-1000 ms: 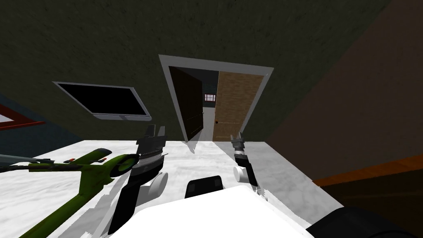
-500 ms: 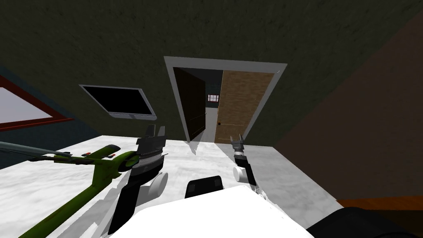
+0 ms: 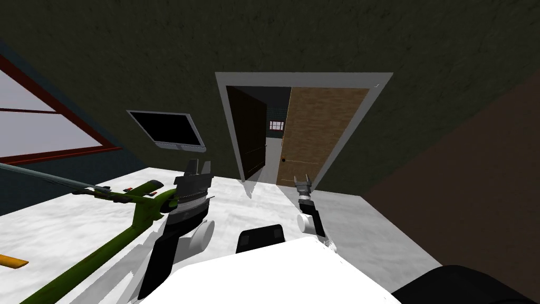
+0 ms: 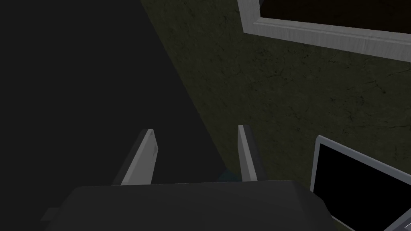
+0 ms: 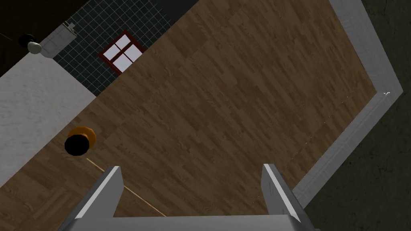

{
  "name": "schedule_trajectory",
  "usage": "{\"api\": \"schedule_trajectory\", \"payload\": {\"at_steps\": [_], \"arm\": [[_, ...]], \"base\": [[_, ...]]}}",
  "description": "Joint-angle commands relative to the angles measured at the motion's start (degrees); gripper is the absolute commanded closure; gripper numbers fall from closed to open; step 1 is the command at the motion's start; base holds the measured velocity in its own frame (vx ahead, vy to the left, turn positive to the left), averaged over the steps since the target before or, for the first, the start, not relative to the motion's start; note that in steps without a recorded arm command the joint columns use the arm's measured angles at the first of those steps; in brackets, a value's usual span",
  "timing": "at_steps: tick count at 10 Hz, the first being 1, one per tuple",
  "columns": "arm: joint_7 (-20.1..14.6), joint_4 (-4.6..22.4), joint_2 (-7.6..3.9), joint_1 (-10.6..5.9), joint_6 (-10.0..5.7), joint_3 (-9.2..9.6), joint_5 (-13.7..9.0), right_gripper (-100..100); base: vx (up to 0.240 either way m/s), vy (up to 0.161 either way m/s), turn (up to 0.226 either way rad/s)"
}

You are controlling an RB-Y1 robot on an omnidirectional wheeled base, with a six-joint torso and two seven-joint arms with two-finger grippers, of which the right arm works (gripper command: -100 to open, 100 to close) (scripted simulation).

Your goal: Push the door open

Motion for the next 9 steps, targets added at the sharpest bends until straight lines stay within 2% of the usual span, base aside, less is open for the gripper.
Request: {"api": "schedule_trajectory", "payload": {"at_steps": [1, 9], "arm": [[-1.8, 1.6, -0.18, -0.11, -0.80, -0.02, -1.3, -100], [-10.3, 11.9, -0.94, -2.19, -5.36, -0.30, -8.0, -100]], "base": [[0.079, -0.059, 0.133], [0.089, -0.046, 0.151]]}}
